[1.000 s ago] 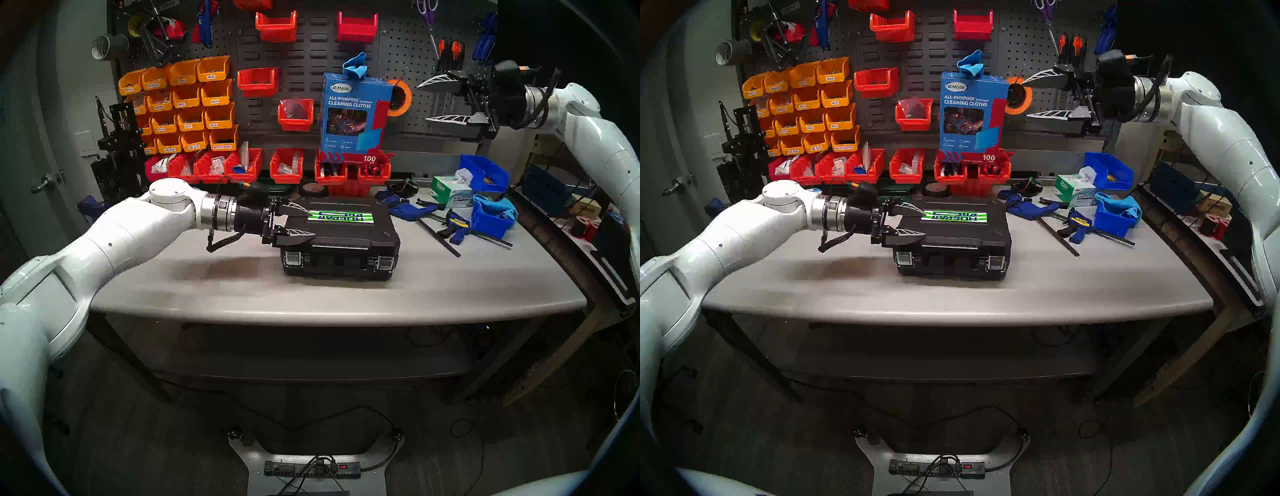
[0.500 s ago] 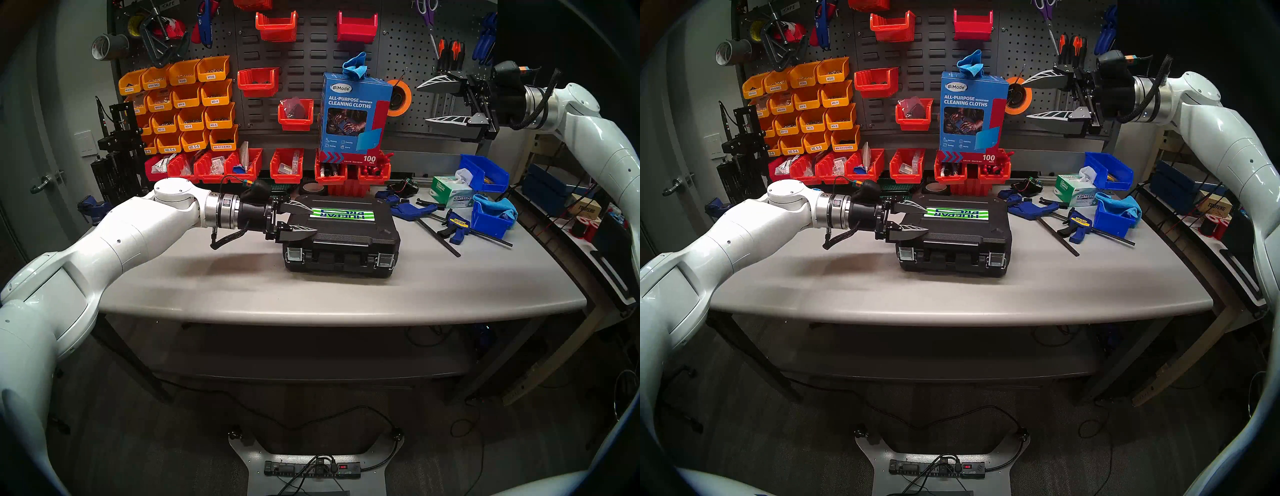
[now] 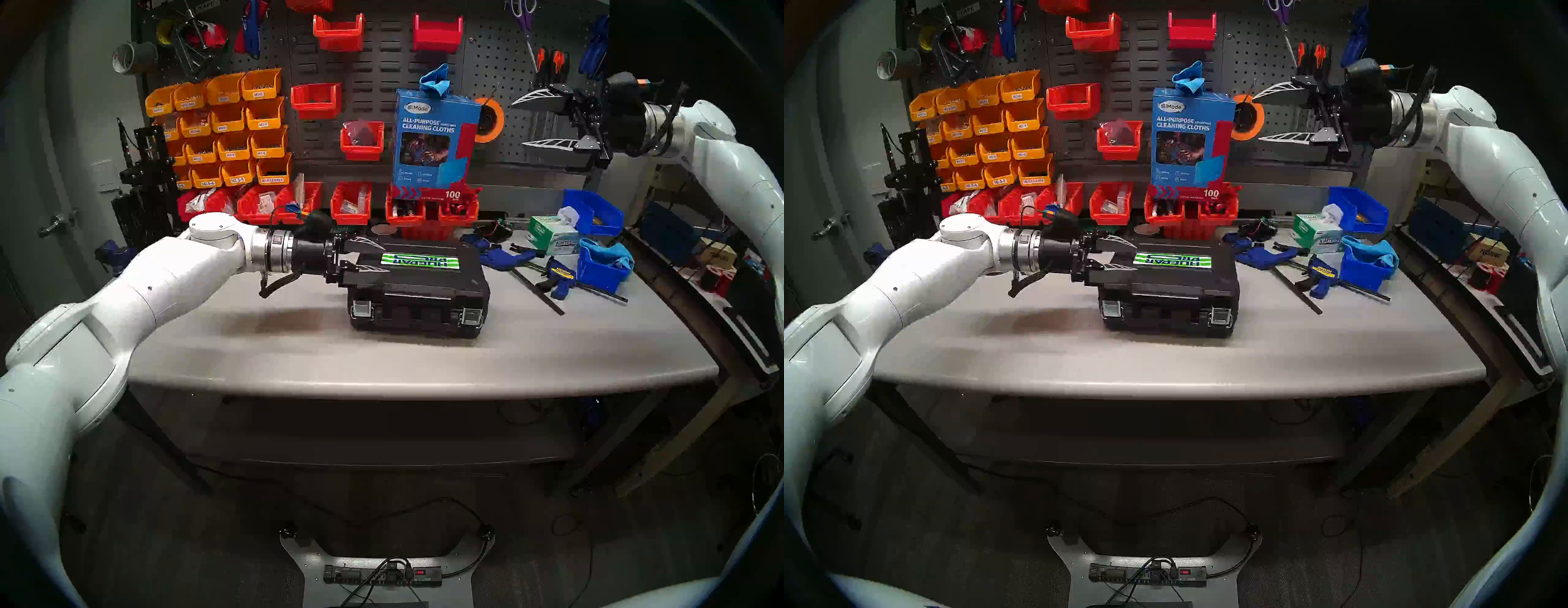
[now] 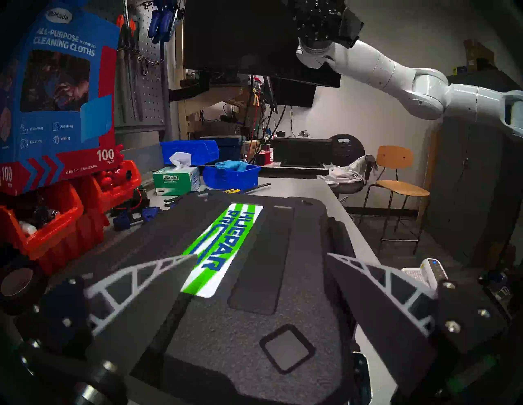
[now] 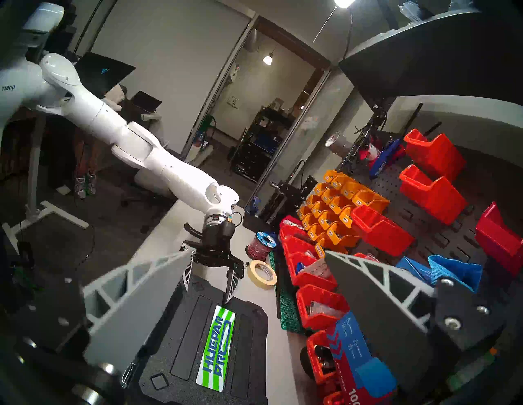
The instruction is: Open the tool box
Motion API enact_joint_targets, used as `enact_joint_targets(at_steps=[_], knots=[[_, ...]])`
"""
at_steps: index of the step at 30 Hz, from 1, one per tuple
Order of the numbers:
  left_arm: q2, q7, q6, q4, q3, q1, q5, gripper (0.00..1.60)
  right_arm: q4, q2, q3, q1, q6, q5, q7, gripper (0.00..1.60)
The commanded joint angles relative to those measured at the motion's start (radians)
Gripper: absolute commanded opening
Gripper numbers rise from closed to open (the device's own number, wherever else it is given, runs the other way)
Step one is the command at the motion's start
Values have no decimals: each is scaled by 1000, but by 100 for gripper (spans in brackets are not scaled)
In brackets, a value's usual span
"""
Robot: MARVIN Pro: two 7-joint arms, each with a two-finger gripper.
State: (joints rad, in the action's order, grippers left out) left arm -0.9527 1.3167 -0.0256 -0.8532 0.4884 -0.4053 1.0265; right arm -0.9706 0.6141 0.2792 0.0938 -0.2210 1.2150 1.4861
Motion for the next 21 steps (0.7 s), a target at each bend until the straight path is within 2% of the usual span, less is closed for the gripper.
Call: enact_joint_targets(at_steps=[1, 4, 9, 13, 18, 21], knots=[[-8, 14, 7, 6, 22, 46, 11, 160, 1, -8, 1, 24, 3, 11, -3, 160], [-20, -1, -1, 14, 11, 45, -12, 160, 1, -9, -8, 29, 1, 16, -3, 160], [-20, -93, -21, -19, 2, 22, -47, 160, 2, -9, -16, 33, -1, 20, -3, 160], [-20, -140, -10, -34, 1, 9, -58, 160, 3, -10, -28, 40, -4, 27, -3, 160], [-25, -154, -2, -27, 1, 5, -62, 160, 4, -10, -45, 50, -9, 37, -3, 160], [-26, -140, 27, -22, 1, 6, -53, 160, 4, -11, -54, 54, -11, 41, -3, 160]])
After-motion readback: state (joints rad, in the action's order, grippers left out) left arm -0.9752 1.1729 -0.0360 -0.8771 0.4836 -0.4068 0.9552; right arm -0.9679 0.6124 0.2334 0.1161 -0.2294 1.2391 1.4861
